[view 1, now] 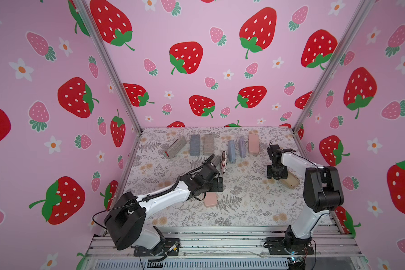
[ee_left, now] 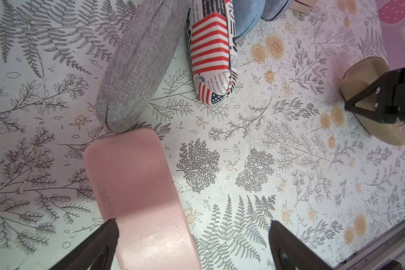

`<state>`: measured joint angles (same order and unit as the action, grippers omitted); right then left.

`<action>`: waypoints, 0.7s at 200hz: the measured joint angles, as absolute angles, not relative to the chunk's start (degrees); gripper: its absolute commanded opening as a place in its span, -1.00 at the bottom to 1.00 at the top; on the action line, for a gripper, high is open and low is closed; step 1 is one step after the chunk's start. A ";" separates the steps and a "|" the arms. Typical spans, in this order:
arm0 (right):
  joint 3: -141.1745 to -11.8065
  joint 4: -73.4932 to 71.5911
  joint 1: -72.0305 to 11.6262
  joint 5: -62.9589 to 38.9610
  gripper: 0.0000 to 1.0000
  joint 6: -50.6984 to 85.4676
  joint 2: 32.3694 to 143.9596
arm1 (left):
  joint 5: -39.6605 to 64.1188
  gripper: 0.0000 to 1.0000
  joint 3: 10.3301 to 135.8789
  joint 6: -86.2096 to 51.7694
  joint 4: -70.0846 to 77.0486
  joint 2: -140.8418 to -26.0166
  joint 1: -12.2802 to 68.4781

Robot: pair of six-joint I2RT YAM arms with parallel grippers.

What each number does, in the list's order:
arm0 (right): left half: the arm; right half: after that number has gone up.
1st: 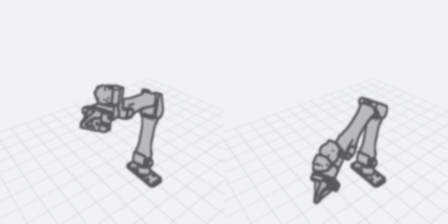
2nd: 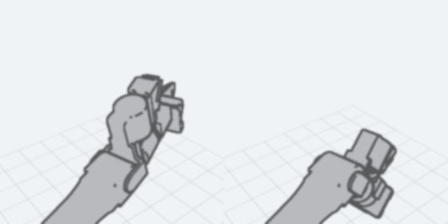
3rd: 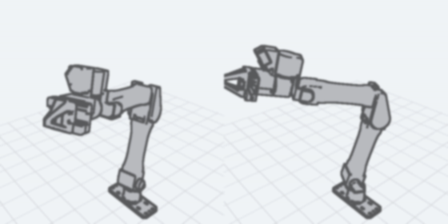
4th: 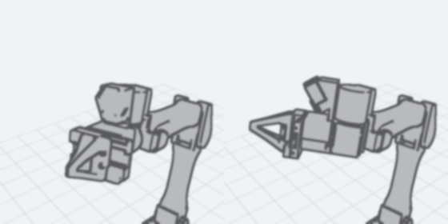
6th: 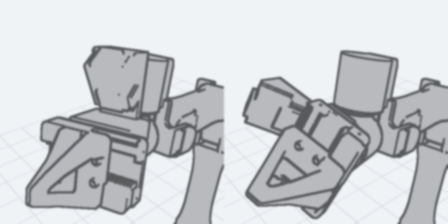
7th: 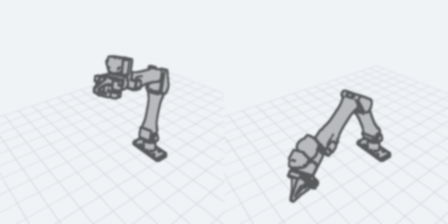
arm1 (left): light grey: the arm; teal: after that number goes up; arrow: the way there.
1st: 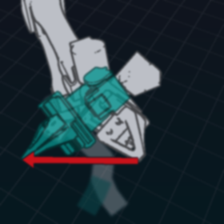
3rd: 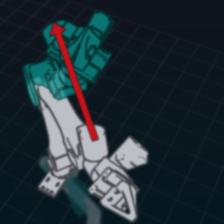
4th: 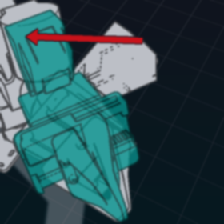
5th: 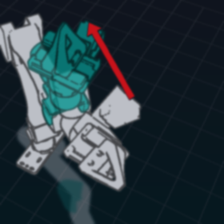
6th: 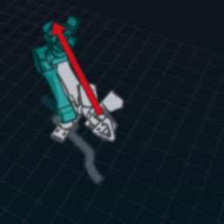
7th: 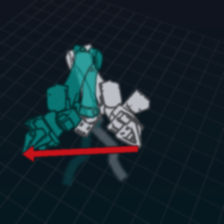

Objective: Close the glasses case
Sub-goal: Move the glasses case to the center of the board.

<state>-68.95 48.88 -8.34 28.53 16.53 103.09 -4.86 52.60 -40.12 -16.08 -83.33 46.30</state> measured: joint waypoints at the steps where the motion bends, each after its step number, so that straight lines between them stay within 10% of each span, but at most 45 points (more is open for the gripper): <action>1: -68.95 48.84 -8.32 28.53 -0.20 16.53 103.13 | -4.86 0.99 52.60 -40.12 -16.08 -83.31 46.30; 61: -67.64 48.05 -8.19 26.76 -0.94 18.00 102.41 | -4.84 0.99 52.60 -40.16 -16.05 -83.31 46.30; 140: -62.67 47.64 -14.94 13.50 -0.98 24.32 90.30 | -3.55 0.99 52.31 -41.01 -13.06 -84.64 48.36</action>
